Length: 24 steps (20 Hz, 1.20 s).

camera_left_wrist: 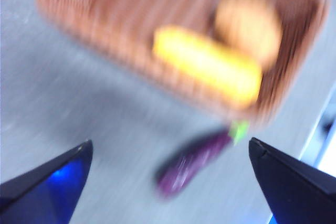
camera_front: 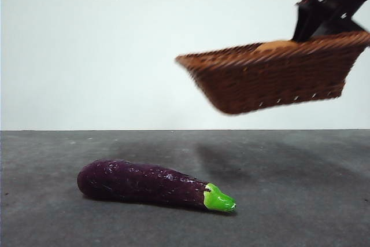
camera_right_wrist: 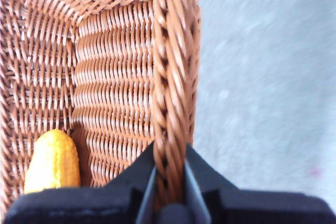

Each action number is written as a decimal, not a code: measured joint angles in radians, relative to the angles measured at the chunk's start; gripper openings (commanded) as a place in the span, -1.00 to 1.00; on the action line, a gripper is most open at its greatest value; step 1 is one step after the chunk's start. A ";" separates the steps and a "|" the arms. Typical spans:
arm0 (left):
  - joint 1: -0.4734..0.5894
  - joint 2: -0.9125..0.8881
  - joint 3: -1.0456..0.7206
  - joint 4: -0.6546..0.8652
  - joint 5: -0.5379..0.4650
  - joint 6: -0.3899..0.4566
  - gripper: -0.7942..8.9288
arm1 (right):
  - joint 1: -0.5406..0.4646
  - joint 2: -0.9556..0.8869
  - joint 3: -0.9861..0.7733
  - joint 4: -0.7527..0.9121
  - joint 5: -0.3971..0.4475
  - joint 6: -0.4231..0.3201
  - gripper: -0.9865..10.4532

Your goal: Help me put the vegetables on the table into the basket

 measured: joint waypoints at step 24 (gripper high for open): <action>-0.022 0.644 0.000 -0.014 0.128 0.307 0.19 | -0.115 -0.135 0.000 -0.032 -0.097 -0.125 -0.85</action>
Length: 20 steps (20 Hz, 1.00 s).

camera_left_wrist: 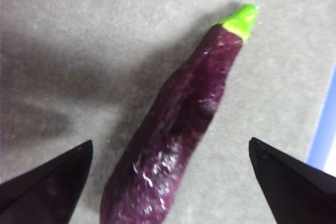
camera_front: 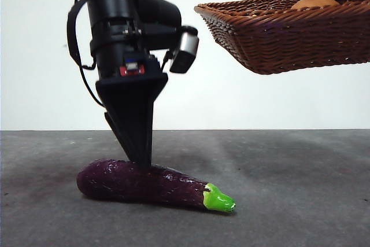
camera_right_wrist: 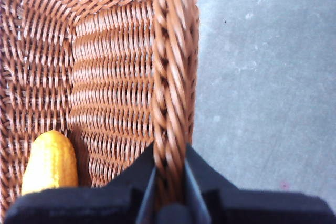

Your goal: Help me put the vegetables on the table into the basket

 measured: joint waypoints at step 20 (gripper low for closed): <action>-0.006 0.024 -0.069 0.074 -0.002 -0.025 -0.52 | 0.000 0.000 0.000 0.021 0.000 -0.010 -0.85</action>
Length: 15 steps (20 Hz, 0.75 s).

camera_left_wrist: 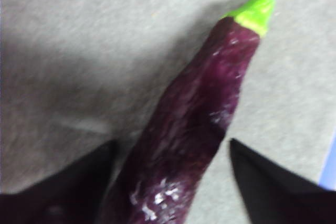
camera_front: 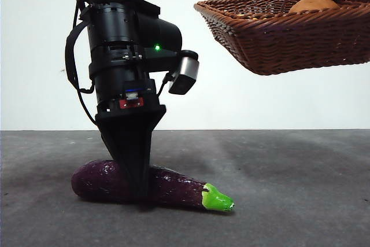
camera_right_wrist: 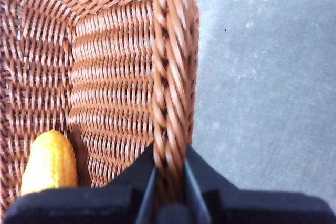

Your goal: Help me put the vegetables on the table into the basket

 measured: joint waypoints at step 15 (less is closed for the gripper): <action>0.150 -0.380 -0.002 -0.034 0.130 -0.083 -0.85 | -0.001 0.011 -0.014 -0.106 0.115 -0.056 -0.85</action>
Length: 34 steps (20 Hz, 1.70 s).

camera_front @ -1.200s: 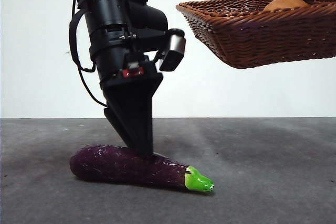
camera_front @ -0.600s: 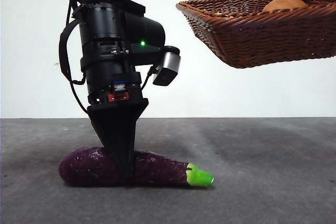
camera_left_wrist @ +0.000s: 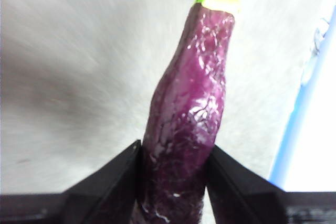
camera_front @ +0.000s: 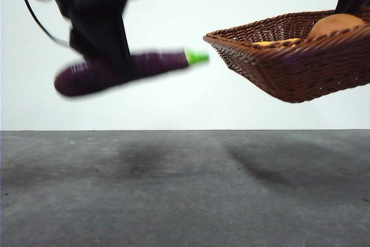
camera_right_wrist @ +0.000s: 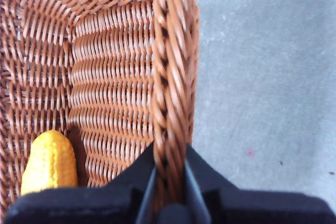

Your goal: Help me put the vegetables on the table into the basket

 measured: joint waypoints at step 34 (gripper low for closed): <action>-0.273 0.117 0.000 0.023 -0.320 0.269 0.01 | 0.517 0.015 -0.359 0.293 0.008 0.204 -0.85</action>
